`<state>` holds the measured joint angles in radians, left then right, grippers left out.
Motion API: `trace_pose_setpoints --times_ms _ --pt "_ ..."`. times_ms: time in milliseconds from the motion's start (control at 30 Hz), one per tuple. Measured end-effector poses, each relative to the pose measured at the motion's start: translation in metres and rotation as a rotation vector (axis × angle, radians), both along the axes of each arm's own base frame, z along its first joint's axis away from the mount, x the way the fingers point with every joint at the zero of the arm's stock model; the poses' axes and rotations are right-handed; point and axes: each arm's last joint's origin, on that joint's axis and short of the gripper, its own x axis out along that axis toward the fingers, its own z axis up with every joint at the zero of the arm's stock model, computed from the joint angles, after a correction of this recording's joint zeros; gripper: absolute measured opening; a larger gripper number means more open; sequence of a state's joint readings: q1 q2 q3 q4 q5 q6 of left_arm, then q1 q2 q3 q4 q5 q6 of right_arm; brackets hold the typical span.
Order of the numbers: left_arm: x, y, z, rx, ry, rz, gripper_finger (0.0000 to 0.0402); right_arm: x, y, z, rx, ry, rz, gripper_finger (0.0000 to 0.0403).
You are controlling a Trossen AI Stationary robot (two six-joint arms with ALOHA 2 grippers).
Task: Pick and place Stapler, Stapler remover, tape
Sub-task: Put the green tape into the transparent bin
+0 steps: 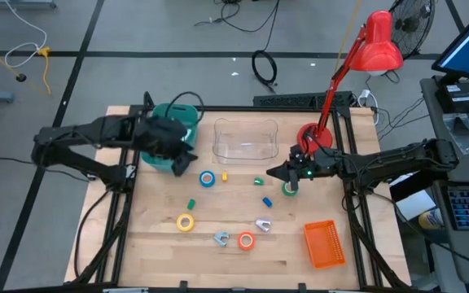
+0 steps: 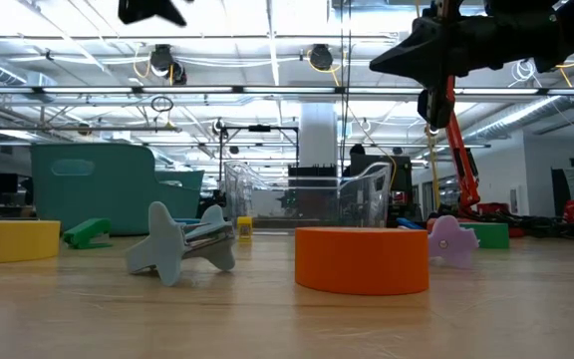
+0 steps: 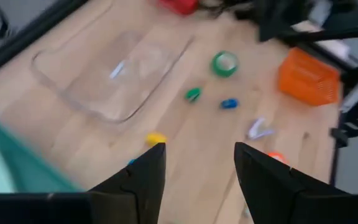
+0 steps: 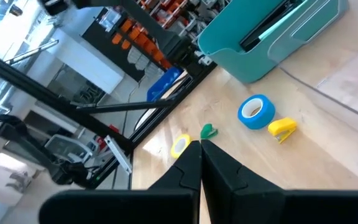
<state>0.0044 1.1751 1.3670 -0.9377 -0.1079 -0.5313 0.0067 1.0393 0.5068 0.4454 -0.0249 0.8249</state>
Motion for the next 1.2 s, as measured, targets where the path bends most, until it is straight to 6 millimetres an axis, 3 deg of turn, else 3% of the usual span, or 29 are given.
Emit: trace_pose_setpoints --times_ms 367,600,867,1200 --pt "0.008 -0.078 0.005 0.113 -0.219 -0.149 0.0183 0.0 0.003 0.0 0.008 0.0 0.097 0.0" --pt "0.008 -0.114 -0.036 0.093 -0.322 -0.169 0.017 0.0 0.005 0.004 -0.028 -0.045 0.173 0.0" --pt "0.0 -0.131 -0.084 0.066 -0.317 -0.196 0.0163 0.0 0.005 0.005 -0.072 -0.068 0.18 0.0" --pt "-0.033 -0.12 -0.129 0.026 -0.307 -0.224 0.0163 0.0 0.005 0.005 -0.072 -0.064 0.179 0.0"
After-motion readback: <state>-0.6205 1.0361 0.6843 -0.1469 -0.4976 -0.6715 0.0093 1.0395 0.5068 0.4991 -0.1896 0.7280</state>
